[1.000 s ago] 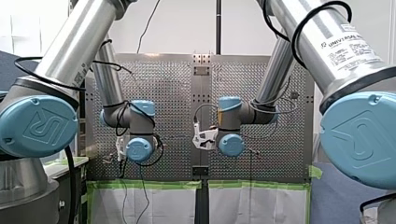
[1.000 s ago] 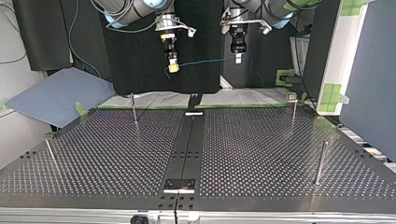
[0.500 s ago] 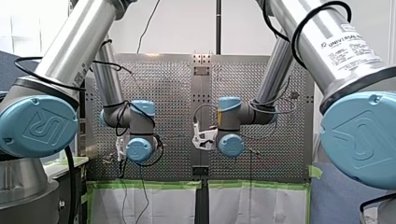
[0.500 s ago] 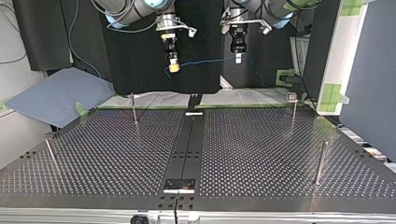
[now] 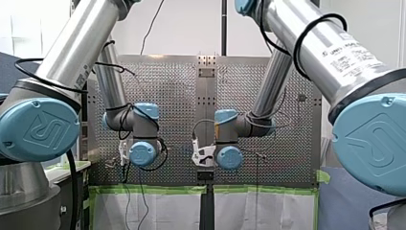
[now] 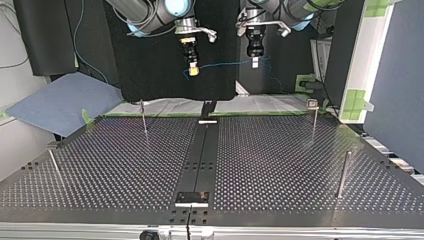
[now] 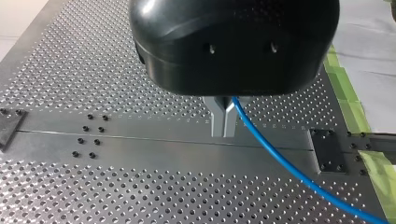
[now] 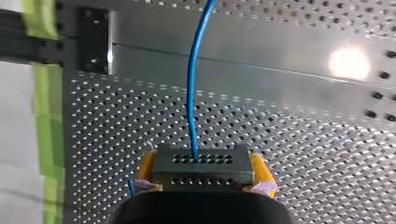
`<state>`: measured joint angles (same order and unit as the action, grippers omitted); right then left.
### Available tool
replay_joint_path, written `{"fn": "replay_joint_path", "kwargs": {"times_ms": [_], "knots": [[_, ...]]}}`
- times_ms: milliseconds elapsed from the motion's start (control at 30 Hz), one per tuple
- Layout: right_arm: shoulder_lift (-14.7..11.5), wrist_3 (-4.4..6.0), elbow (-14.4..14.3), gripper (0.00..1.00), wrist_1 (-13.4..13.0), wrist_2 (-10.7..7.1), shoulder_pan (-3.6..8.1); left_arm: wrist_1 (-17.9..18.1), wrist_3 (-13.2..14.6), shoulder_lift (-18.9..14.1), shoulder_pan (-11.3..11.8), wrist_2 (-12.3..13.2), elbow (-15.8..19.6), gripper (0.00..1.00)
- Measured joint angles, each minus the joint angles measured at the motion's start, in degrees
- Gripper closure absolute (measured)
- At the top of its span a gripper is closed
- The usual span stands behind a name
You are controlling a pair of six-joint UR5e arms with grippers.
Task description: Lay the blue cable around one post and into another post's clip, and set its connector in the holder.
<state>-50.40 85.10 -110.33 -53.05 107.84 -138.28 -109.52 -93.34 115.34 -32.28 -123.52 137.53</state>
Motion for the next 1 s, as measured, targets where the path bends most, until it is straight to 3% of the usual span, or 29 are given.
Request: {"fn": "replay_joint_path", "kwargs": {"times_ms": [267, 367, 600, 833, 1000], "knots": [[0.3, 0.0, 0.1, 0.98, 0.2, 0.01, -0.01, 0.0, 0.0, 0.0, 0.0, 0.0, 0.0, 1.0], [0.1, 0.52, 0.1, 0.98, 0.7, 0.09, 0.49, 0.5, -0.5, -0.4, 0.5, -0.5, 0.5, 1.0], [-2.5, 3.3, 0.8, 0.98, 3.5, 0.77, 1.42, 2.0, -3.8, -3.5, 3.7, -1.0, 3.6, 1.0], [-6.0, 6.71, 0.8, 0.98, 7.0, -1.94, 1.43, -0.8, -7.2, -6.9, 5.5, -1.0, 4.1, 1.0], [-8.6, 7.35, 1.5, 0.98, 9.6, -3.88, 1.4, -3.6, -9.1, -9.8, 6.2, -0.9, 2.8, 1.0]]}}
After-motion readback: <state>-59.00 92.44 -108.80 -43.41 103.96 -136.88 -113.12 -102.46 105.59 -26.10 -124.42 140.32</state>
